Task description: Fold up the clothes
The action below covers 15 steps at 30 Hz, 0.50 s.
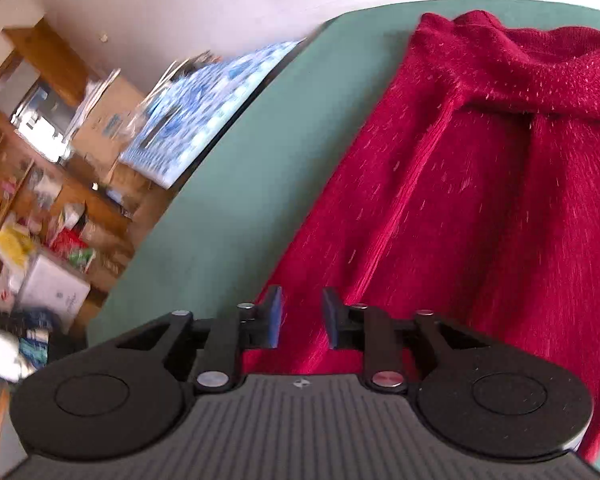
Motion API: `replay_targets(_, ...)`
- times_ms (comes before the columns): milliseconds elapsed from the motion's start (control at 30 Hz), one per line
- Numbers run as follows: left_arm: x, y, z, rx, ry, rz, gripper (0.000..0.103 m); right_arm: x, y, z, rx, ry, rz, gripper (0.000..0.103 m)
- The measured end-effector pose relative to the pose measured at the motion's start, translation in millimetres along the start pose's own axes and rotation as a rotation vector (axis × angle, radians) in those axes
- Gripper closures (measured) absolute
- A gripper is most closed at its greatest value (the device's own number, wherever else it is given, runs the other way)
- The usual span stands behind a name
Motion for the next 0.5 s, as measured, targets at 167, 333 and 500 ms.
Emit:
replay_targets(167,0,14,14,-0.017,-0.106,-0.147,0.075,-1,-14,-4,0.016,-0.131,-0.116,0.073)
replay_targets(333,-46,92,69,0.110,-0.070,-0.325,0.075,20,35,80,0.172,-0.236,-0.241,0.073)
replay_targets(500,-103,212,102,0.193,0.075,-0.450,0.075,39,105,194,0.294,-0.434,-0.293,0.072)
Point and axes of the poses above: each gripper's, at about its wrist camera, not at the fingertips, and z roughly against the way its jaws point, x to its right, y to its top, the point moved 9 cm from there along -z, roughly the way its jaws point, and after that the axes turned 5 degrees about -z, right-handed, at the moved point
